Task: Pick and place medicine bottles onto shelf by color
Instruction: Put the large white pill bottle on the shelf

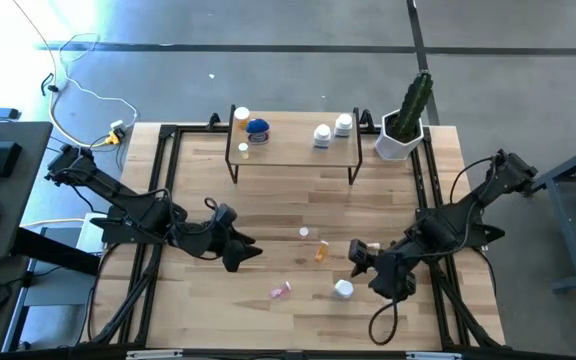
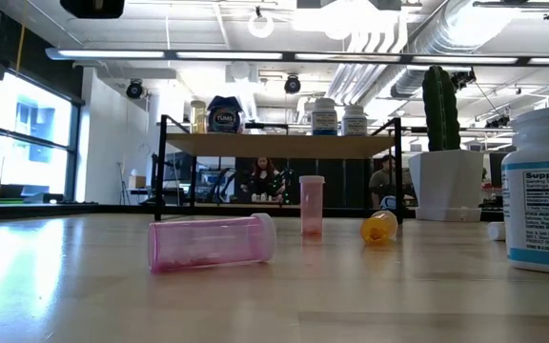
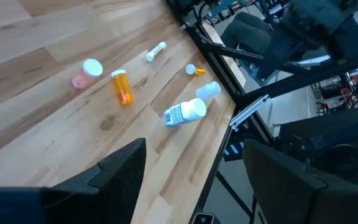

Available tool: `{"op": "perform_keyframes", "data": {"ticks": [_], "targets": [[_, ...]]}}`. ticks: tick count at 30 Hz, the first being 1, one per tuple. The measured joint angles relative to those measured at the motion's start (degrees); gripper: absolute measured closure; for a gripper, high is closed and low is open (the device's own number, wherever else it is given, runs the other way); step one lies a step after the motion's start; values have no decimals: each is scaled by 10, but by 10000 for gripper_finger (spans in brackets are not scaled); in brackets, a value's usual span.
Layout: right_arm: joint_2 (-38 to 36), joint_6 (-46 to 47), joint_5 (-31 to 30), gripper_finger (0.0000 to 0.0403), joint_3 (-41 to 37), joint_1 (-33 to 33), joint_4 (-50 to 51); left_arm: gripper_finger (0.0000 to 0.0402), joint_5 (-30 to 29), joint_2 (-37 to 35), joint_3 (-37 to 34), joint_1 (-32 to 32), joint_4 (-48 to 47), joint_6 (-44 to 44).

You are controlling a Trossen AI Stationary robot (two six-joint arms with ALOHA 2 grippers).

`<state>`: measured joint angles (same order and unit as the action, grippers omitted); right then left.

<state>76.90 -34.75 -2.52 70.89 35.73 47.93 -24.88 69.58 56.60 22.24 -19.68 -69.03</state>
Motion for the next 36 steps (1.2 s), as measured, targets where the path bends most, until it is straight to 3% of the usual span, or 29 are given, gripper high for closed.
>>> {"op": "perform_keyframes", "data": {"ticks": [10, 25, 36], "targets": [[0, 141, -7, 158, -110, 3, -156, 145, -2, 0, 0, -1, -2, 18], [0, 196, -9, 158, -286, 1, -374, 145, -12, 0, 0, -1, -2, 18], [0, 320, -13, 158, -325, -22, -457, 145, -15, 0, 0, -1, -2, 17]]}}
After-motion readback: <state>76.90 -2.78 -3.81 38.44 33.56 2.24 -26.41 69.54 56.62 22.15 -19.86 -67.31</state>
